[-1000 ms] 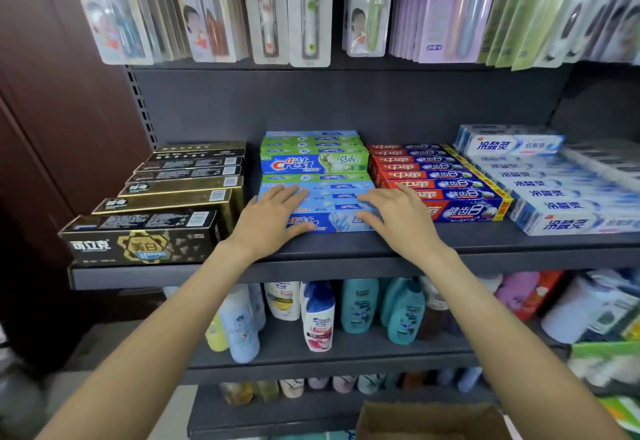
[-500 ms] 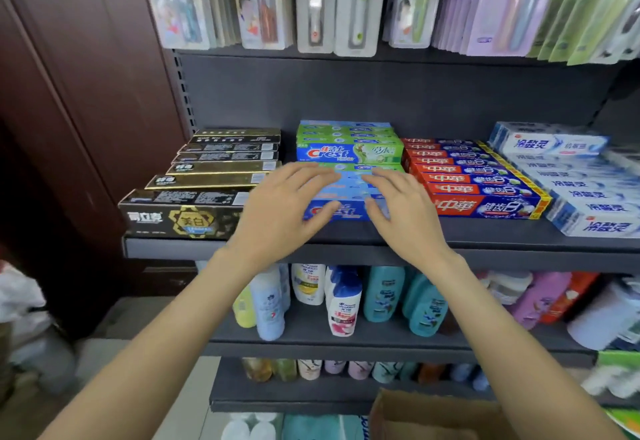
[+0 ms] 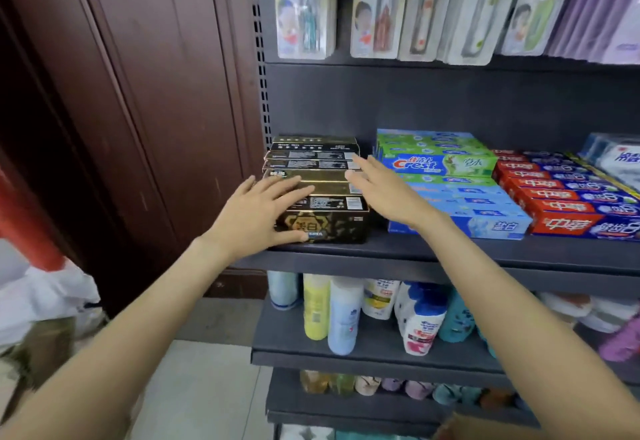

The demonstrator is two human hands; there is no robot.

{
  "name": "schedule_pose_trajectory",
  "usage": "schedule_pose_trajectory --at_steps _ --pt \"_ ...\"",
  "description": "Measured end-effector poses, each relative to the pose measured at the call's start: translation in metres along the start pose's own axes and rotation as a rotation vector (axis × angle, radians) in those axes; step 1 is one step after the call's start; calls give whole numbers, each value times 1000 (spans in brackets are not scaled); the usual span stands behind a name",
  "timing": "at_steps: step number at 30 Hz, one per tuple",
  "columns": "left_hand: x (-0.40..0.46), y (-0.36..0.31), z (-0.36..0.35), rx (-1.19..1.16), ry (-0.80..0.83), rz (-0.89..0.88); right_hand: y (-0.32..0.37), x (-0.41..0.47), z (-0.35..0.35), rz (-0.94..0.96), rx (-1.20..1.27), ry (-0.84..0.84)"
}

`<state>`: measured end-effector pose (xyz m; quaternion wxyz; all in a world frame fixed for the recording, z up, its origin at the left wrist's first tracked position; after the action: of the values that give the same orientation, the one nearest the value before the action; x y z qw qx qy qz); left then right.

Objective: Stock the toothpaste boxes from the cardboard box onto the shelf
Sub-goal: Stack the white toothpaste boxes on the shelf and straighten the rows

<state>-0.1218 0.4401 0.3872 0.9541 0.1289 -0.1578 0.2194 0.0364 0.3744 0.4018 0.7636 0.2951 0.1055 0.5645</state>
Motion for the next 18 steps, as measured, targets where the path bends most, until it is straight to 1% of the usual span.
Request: schedule_pose_trajectory --at_steps 3,7,10,12,13,14,16,17,18 --pt "10 -4 1 -6 -95 -78 13 2 -17 46 -114 -8" --pt "15 1 -1 -48 -172 -126 14 2 -30 31 -256 -55" --pt "15 0 2 -72 -202 -141 18 0 -29 35 -258 -89" --pt "9 4 12 -178 -278 -119 23 -7 -25 54 -239 -122" --pt "3 13 16 -333 -315 -59 24 -12 -21 65 -225 -150" --pt "-5 27 18 -578 -363 44 24 -18 -17 66 -191 -181" --pt "-24 62 8 -1194 -501 343 19 -29 -12 30 -80 -224" --pt "-32 73 -4 -1430 -537 501 17 -32 -12 7 -35 -228" --pt "-35 75 -16 -1595 -505 612 15 -33 -14 -13 -14 -221"
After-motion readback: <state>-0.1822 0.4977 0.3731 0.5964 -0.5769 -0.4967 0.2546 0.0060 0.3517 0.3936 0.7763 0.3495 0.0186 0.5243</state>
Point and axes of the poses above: each hand's wrist, its own x-axis towards the middle knuckle, its own z-axis out of the back of the hand, y = z × x, the point moved 9 cm from there along x, towards the middle knuckle, and after that the axes turned 1 degree about -y, right-handed, at the moved point
